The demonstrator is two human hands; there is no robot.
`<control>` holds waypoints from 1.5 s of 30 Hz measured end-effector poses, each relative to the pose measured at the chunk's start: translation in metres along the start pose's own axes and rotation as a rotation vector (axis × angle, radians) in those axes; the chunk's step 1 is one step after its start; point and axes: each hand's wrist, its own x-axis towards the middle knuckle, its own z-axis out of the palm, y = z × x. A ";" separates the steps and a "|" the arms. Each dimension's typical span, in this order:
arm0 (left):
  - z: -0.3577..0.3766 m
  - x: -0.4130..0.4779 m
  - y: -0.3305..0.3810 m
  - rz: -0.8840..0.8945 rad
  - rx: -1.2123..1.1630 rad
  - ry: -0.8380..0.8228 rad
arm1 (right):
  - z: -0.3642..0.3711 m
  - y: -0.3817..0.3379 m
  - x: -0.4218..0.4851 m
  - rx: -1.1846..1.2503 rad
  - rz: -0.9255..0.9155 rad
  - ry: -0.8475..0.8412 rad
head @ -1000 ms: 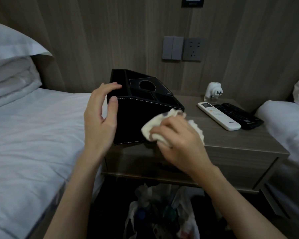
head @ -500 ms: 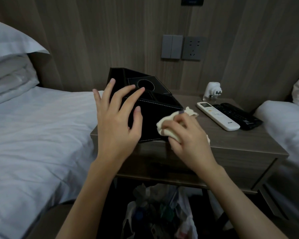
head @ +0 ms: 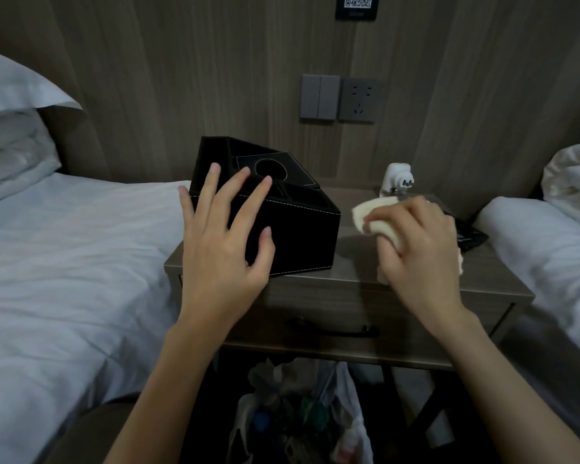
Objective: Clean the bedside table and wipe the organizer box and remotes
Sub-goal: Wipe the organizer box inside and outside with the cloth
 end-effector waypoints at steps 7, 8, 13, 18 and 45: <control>0.003 -0.002 -0.002 0.017 0.052 -0.003 | 0.025 0.010 -0.006 -0.268 0.147 -0.346; 0.003 -0.002 -0.003 0.019 0.059 -0.004 | 0.023 0.007 -0.003 -0.272 0.130 -0.291; 0.008 -0.003 -0.004 0.019 0.094 0.013 | 0.008 -0.008 0.022 0.119 -0.050 -0.260; 0.011 -0.009 -0.008 0.040 0.181 -0.022 | 0.026 -0.013 0.043 0.316 -0.108 -0.528; -0.034 0.010 -0.027 -0.644 -0.471 -0.255 | 0.055 -0.086 0.079 0.339 -0.215 -0.640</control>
